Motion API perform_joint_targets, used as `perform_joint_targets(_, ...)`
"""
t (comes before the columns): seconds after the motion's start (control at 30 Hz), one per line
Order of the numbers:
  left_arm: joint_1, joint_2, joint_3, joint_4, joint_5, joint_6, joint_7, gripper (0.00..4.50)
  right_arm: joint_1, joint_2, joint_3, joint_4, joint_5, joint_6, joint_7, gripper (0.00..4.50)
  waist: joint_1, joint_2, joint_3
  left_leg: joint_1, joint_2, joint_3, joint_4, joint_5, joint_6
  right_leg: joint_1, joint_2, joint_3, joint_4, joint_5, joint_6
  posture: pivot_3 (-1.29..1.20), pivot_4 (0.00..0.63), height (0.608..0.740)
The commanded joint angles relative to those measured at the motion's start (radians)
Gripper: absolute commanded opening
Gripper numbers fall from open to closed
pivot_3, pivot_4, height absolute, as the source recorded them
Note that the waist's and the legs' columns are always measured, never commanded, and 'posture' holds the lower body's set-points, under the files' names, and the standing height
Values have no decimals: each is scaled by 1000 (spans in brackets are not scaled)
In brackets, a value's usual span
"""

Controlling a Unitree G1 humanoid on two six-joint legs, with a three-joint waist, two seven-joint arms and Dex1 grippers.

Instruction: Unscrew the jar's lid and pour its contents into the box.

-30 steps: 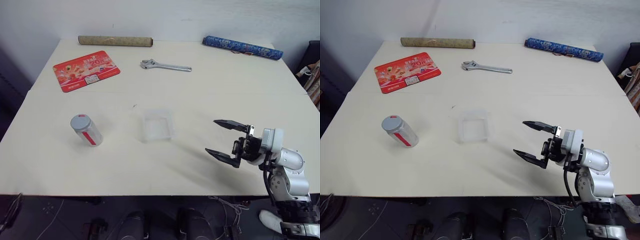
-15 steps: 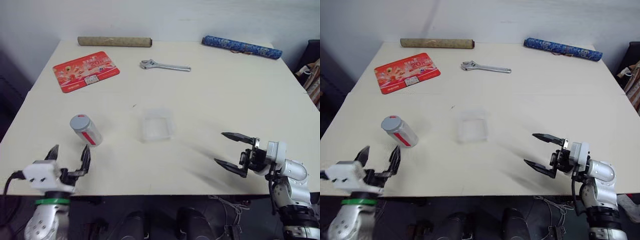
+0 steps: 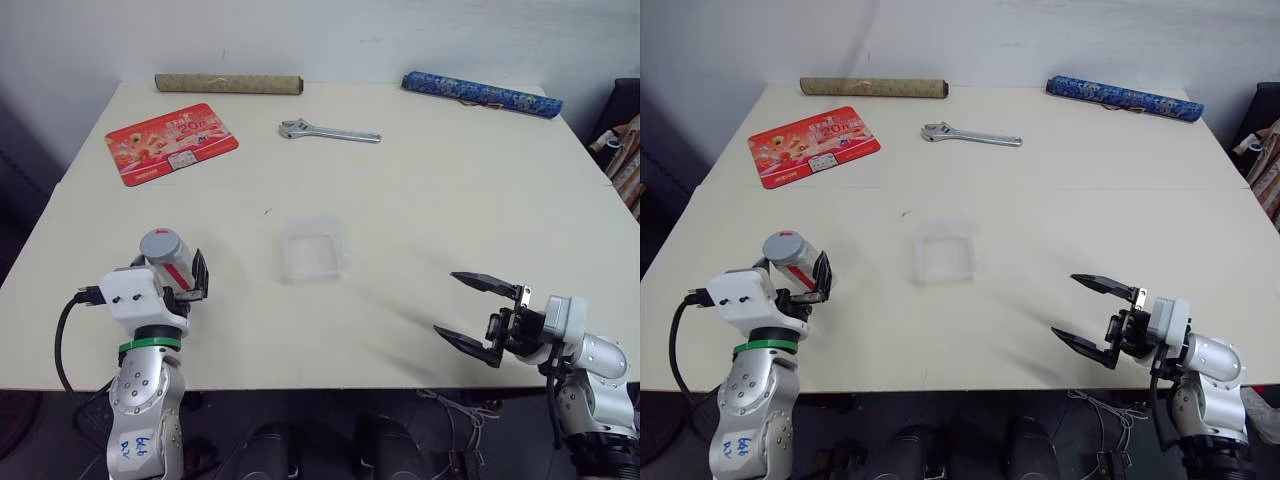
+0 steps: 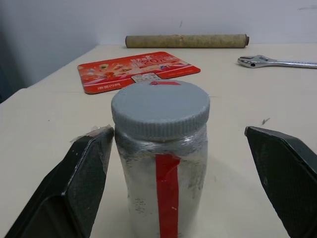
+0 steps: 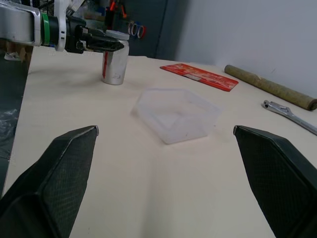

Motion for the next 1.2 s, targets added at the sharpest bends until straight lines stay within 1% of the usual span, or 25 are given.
perform_joint_targets(0.03,-42,8,8,43,13,-16,19,4476,16,-7,-16,-85,4,28,-60,4500,4,0,0,0,0,0,0,0,0,0,0,0,0,0,0,0,150,740)
perform_joint_targets(0.33,-162,76,10,238,16,-109,-10,4476,34,-10,-17,-160,-7,65,-137,4500,20,0,0,0,0,0,0,1,0,-1,0,-1,0,0,0,0,150,740)
perform_joint_targets(0.43,-168,92,4,260,24,-133,-14,3867,39,-13,-14,-206,-8,91,-174,4500,19,0,0,0,0,0,0,1,0,-1,0,-1,1,0,0,0,150,740)
perform_joint_targets(0.57,-173,98,1,283,10,-162,-34,2593,40,-13,-4,-261,-15,125,-222,4500,19,0,0,0,0,0,0,1,0,-1,0,-2,1,0,0,0,150,740)
perform_joint_targets(0.6,-173,98,2,286,10,-163,-33,2385,38,-11,-2,-270,-18,132,-233,4500,19,0,0,0,0,0,0,1,0,-1,0,-2,1,0,0,0,150,740)
perform_joint_targets(0.67,-173,103,6,292,9,-170,-38,2387,33,-9,2,-283,-22,147,-252,4500,19,0,0,0,0,0,0,1,0,-1,0,-2,1,0,0,0,150,740)
perform_joint_targets(0.73,-178,118,28,308,-34,-198,-81,2387,16,-11,14,-303,-24,181,-280,4500,18,0,0,0,0,0,0,1,0,-1,0,-2,1,0,0,0,150,740)
perform_joint_targets(0.77,-188,138,46,318,-84,-221,-139,2387,1,-15,23,-317,-22,210,-297,4500,18,0,0,0,0,0,0,1,0,-1,0,-2,1,0,0,0,150,740)
perform_joint_targets(0.87,-223,262,94,351,-232,-279,-378,2387,-53,-38,52,-374,-4,346,-373,4500,13,-1,0,-1,0,0,0,2,-2,-2,0,-2,2,0,0,0,150,740)
perform_joint_targets(0.93,-262,374,120,377,-367,-221,-565,2387,-120,-60,87,-435,31,476,-433,4500,10,-1,0,-2,1,0,0,2,-3,-4,0,-2,3,-1,-1,0,150,740)
perform_joint_targets(0.97,-284,440,112,379,-430,-175,-676,2387,-169,-73,110,-470,57,557,-470,4500,8,0,0,-2,1,0,0,3,-3,-5,-1,-1,3,-2,-3,0,150,740)
perform_joint_targets(1.0,-310,506,92,382,-464,-146,-772,2387,-224,-78,131,-499,86,636,-515,4500,5,0,1,-2,1,-1,0,3,-4,-5,-1,-1,3,-2,-4,0,150,740)
perform_joint_targets(1.03,-326,547,77,385,-479,-131,-829,2387,-259,-79,142,-516,106,688,-545,4500,2,0,1,-2,1,-1,0,3,-5,-6,-1,-1,4,-3,-6,0,150,740)
perform_joint_targets(1.1,-421,615,18,404,-509,-58,-917,2387,-363,-66,180,-542,190,798,-578,4500,1,0,1,-2,1,-2,0,4,-6,-7,-1,-2,7,-4,-7,0,150,740)
perform_joint_targets(1.13,-457,631,-3,414,-516,-34,-940,2387,-396,-60,192,-549,217,830,-581,4500,4,1,1,-2,1,-4,0,4,-6,-7,-1,-2,8,-4,-7,0,150,740)
perform_joint_targets(1.2,-530,636,-73,431,-486,-51,-1003,2387,-487,-19,250,-549,242,894,-607,4500,5,1,1,-3,0,-4,0,4,-6,-6,1,-3,9,-4,-7,0,150,740)
